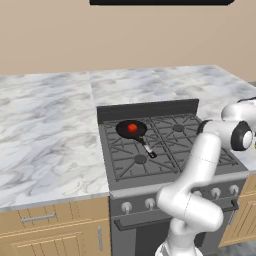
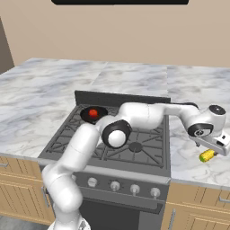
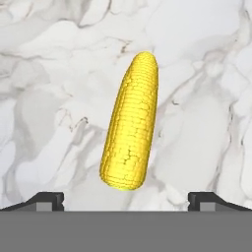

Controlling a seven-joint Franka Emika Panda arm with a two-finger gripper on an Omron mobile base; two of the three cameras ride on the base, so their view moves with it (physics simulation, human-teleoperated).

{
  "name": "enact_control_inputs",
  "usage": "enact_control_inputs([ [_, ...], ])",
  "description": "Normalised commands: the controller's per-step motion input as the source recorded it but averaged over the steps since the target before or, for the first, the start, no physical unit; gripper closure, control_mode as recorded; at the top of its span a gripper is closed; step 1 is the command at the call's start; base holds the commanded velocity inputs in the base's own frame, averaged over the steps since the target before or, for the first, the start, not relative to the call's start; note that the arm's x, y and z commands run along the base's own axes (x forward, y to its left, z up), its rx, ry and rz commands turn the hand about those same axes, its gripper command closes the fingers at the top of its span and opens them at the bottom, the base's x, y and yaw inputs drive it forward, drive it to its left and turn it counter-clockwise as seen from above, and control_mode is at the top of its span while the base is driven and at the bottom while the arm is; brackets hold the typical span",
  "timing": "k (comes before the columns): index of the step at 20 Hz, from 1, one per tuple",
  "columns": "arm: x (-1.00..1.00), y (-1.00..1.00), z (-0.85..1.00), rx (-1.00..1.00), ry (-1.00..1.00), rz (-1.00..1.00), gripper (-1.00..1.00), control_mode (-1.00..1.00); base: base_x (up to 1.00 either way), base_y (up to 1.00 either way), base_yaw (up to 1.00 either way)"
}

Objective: Put the tomato and corn in the pan. Then turn on the rear left burner and set the heat to medium.

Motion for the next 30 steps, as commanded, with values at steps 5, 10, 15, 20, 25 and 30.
enact_control_inputs([
  [5, 0.29, 0.0, -0.23, 0.02, 0.0, 0.0, -1.0, -1.0, 0.0, 0.0, 0.0],
  [10, 0.33, 0.0, -0.32, 0.0, 0.0, 0.0, -1.0, -1.0, 0.0, 0.0, 0.0],
  [15, 0.04, -0.15, -0.16, 0.0, 0.0, -0.03, -1.0, -1.0, 0.0, 0.0, 0.0],
  [20, -0.11, -0.26, 0.0, 0.0, 0.0, -0.06, -1.0, -1.0, 0.0, 0.0, 0.0],
  [25, -0.02, -0.06, -0.08, 0.0, 0.0, -0.03, -1.0, -1.0, 0.0, 0.0, 0.0],
  [30, 0.0, 0.01, -0.17, 0.01, 0.0, 0.0, -1.0, -1.0, 0.0, 0.0, 0.0],
])
